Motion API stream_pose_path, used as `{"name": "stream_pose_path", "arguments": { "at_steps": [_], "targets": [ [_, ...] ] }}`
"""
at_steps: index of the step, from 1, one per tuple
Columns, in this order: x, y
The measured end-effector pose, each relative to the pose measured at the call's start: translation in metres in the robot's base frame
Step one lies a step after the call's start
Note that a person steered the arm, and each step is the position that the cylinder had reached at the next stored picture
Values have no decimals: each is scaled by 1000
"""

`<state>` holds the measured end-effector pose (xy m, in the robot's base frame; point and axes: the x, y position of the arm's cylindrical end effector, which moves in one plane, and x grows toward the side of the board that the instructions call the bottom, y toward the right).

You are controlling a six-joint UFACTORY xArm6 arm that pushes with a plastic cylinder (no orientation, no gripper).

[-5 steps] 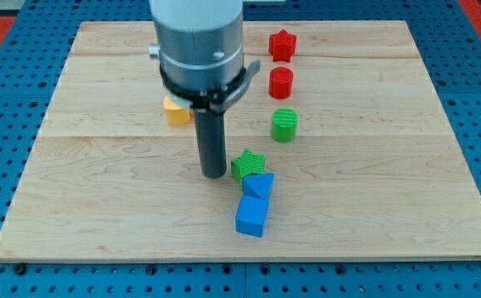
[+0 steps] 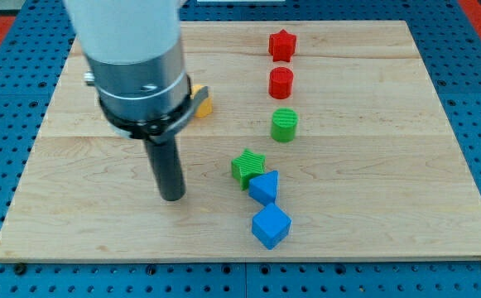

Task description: Move the green star towards the green circle

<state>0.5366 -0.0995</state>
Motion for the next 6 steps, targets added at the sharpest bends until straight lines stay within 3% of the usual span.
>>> {"name": "stream_pose_path", "arguments": {
  "at_steps": [2,4,5,6],
  "targets": [
    [-4,-36],
    [-9,-36],
    [-20,-14],
    [-17,60]
  ]
}}
